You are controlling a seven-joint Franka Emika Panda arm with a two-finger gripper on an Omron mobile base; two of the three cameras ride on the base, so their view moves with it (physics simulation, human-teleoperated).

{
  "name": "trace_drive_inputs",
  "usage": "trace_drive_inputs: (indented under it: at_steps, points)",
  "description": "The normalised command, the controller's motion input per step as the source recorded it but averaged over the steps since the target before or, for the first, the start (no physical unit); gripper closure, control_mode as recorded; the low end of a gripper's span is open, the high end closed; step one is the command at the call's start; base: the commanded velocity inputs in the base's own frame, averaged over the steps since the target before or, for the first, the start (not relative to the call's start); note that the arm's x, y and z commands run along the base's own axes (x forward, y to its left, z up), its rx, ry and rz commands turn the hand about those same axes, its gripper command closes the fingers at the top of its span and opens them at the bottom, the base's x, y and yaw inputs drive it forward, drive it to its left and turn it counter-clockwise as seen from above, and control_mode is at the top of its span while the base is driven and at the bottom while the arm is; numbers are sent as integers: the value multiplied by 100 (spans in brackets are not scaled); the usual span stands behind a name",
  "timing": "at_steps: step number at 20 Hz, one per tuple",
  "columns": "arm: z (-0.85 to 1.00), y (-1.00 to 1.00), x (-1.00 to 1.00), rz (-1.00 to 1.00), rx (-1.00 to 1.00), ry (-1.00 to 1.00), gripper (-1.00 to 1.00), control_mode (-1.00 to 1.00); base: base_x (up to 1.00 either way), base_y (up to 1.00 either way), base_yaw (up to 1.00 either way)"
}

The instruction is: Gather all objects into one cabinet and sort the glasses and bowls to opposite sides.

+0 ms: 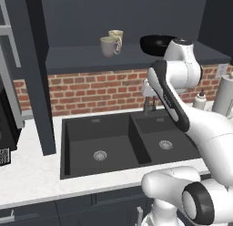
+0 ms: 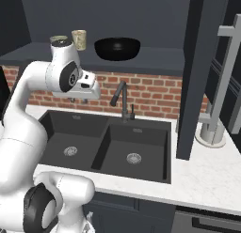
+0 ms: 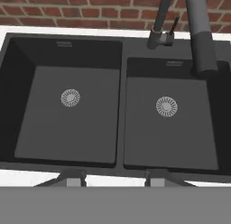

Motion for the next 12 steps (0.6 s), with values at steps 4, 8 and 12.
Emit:
trace_drive_inputs:
  at_steps: [4, 8, 12]
  points:
    - [0, 0, -38, 0, 0, 0, -100, -100, 0, 0, 0]
    - [0, 0, -97, 0, 0, -7, -100, -100, 0, 0, 0]
    - [19, 0, -100, 0, 0, -13, -100, -100, 0, 0, 0]
